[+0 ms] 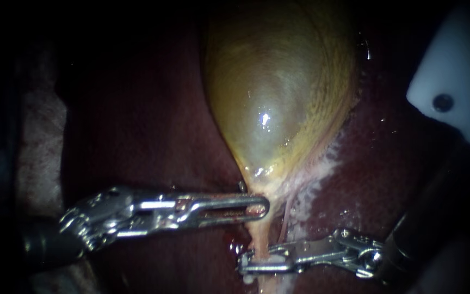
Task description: Going back second clip left tube
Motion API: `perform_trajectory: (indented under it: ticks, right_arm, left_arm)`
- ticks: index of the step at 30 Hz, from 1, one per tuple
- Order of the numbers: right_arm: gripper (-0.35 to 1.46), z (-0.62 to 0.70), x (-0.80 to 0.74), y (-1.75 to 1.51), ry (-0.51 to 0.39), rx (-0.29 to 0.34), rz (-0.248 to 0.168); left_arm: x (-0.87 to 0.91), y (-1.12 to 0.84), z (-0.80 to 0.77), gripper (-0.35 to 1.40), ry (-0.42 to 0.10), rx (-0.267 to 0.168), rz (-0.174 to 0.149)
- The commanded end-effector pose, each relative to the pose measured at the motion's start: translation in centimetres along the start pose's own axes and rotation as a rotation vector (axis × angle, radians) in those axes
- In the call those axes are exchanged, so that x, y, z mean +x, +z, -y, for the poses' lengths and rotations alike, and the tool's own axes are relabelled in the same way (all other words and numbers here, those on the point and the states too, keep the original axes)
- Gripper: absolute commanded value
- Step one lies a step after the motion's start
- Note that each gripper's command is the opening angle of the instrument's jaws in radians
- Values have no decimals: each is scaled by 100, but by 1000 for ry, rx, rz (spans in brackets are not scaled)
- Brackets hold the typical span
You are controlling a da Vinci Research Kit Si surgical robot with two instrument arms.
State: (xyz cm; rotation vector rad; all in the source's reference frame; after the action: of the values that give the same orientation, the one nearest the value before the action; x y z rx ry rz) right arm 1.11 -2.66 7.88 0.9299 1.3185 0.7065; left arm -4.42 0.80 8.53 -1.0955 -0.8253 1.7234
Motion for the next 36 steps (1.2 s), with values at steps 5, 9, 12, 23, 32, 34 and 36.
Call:
perform_trajectory:
  ticks: [5, 9, 12, 23, 32, 34, 36]
  right_arm:
    - [-15, 0, 0, 0, 0, 0, 0]
    - [-15, 0, 0, 0, 0, 0, 0]
    - [-15, 0, 0, 0, 0, 0, 0]
    - [29, 1, 0, 5, -1, -2, -2]
    - [46, 1, -1, 17, -29, -10, 14]
    - [46, 1, -1, 19, -34, -11, 16]
    - [46, 2, -1, 21, -40, -12, 19]
  left_arm:
    - [0, -1, 1, -35, 1, -1, 0]
    - [0, -1, 1, -35, 1, -1, 0]
    - [0, -1, 1, -35, 1, -1, 0]
    - [0, -1, 1, -35, 1, 2, -1]
    - [0, -1, 1, -35, 1, 2, -1]
    - [0, -1, 1, -35, 1, 2, -1]
    - [0, -1, 1, -35, 1, 2, -1]
